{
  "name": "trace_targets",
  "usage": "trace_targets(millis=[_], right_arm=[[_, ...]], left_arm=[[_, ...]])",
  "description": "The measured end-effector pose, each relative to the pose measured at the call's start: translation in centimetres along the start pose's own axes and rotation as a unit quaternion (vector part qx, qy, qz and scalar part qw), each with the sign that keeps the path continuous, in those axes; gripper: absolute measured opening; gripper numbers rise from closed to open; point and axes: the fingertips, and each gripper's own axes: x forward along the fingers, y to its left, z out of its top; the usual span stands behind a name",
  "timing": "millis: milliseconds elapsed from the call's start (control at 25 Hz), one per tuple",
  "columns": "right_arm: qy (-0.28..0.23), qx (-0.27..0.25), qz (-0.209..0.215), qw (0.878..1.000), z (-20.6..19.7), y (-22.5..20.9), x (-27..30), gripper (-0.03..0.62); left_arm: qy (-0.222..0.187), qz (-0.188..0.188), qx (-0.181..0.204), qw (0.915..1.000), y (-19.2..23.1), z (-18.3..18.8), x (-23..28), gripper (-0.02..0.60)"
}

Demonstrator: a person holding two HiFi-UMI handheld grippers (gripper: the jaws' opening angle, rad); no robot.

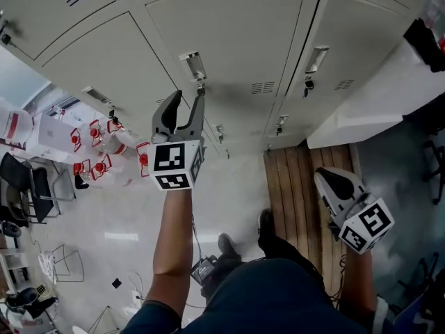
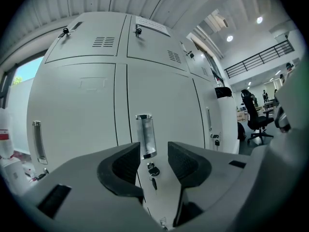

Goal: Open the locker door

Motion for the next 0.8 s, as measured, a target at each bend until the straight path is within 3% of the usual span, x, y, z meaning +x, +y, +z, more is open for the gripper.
trace_targets(millis=[320,800], right_arm=[[0.012,0.012,-0.007,1.0,-1.3,-1.9,0.8,0.037],[0.028,0.022,-0.012,0.999,-2.4,-3.5,2.3,0.037]], left_arm=[[-0.005,0.063,-0.025,0.9977,1.6,-1.1,3.7,0.218],[-0.02,0.139,-0.047,0.989,4.0,-2.0,6.6,0.221]])
